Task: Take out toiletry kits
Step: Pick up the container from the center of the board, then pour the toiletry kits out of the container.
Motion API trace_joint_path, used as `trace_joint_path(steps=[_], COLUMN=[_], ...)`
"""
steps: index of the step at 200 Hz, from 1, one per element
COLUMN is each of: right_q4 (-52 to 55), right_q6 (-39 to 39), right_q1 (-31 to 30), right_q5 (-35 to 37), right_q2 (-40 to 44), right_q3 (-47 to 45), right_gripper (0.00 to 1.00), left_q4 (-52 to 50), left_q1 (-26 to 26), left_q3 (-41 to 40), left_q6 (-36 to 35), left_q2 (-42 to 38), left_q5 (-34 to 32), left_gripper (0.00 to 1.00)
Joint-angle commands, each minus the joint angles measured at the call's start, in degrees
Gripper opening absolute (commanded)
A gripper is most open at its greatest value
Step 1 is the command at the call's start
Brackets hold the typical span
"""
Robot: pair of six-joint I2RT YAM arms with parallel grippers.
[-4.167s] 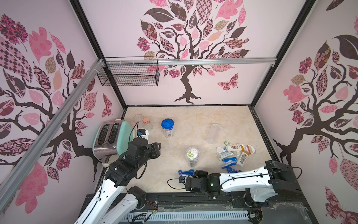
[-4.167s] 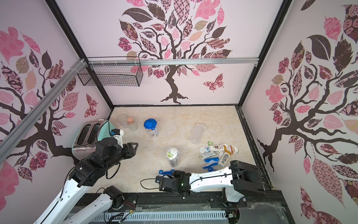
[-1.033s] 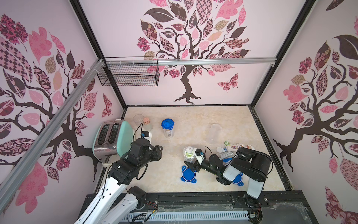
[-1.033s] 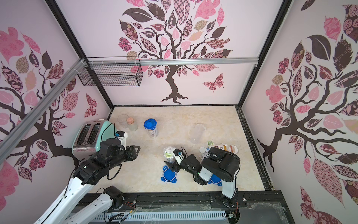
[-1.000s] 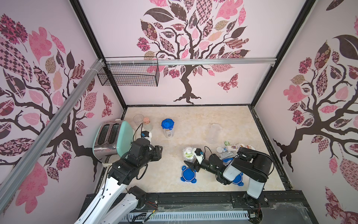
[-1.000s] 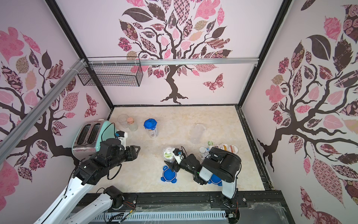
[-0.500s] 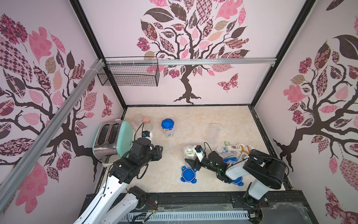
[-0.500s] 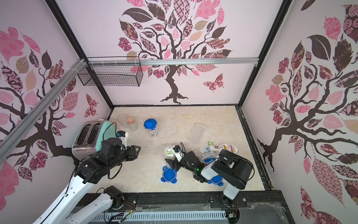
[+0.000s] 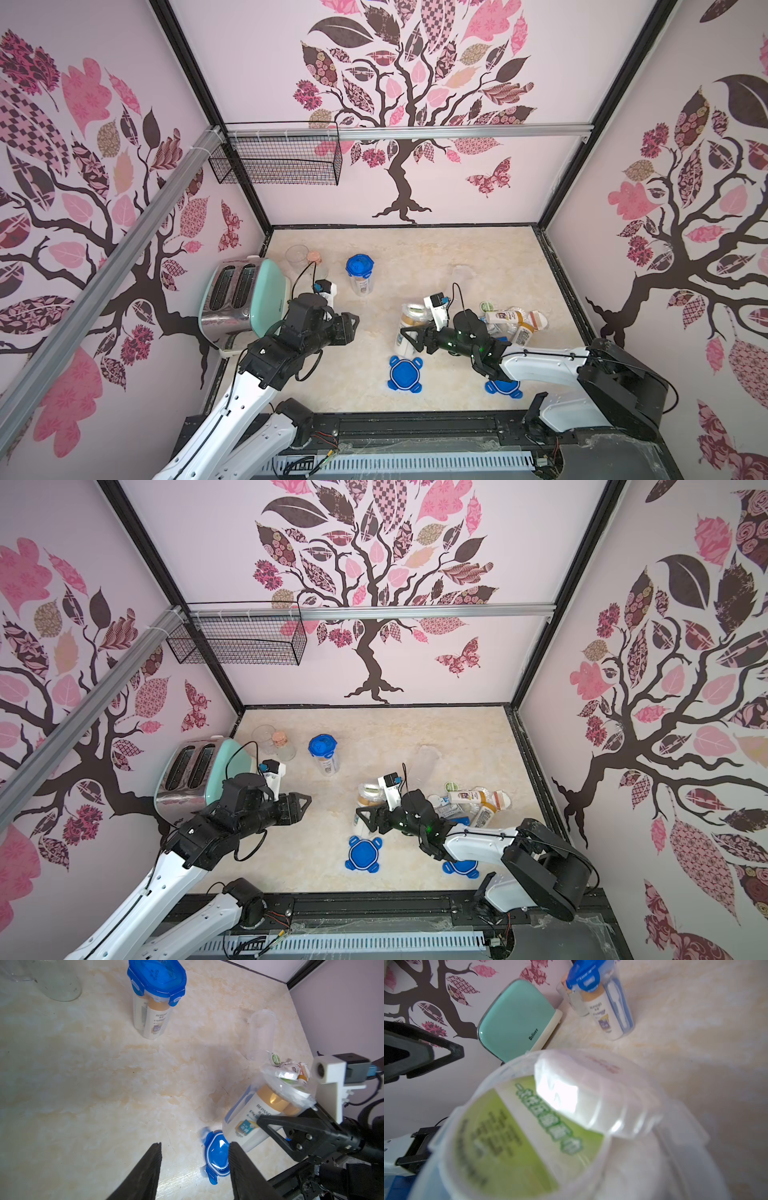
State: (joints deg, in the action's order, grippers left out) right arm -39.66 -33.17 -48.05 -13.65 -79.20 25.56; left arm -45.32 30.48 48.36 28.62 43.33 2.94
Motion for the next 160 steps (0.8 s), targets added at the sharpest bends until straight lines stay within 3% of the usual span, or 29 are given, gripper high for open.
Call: trace_joint_path(steps=[1, 48, 117, 160], right_q4=[0.54, -2.27, -6.59, -8.88], right_q6=[-10.35, -21.24, -33.41, -42.19], right_q1=[1.23, 4.37, 7.55, 10.04], right_q5=[-6.96, -15.61, -23.41, -30.19], right_q2=[-0.49, -6.18, -12.74, -17.51], right_q3=[2.77, 4.87, 7.45, 9.42], right_gripper=[0.55, 0.53, 0.50, 0.51], left_q4=[3.34, 7.98, 16.23, 23.35], left_q1=[2.69, 11.19, 13.38, 18.48], left_q3=[-1.87, -5.42, -11.77, -14.76], left_q6=[1.40, 4.49, 6.04, 4.93], left_q2=[-1.01, 0.31, 1.59, 5.31], left_q5=[1.38, -1.88, 1.31, -1.57], left_gripper=[0.56, 0.57, 0.62, 0.75])
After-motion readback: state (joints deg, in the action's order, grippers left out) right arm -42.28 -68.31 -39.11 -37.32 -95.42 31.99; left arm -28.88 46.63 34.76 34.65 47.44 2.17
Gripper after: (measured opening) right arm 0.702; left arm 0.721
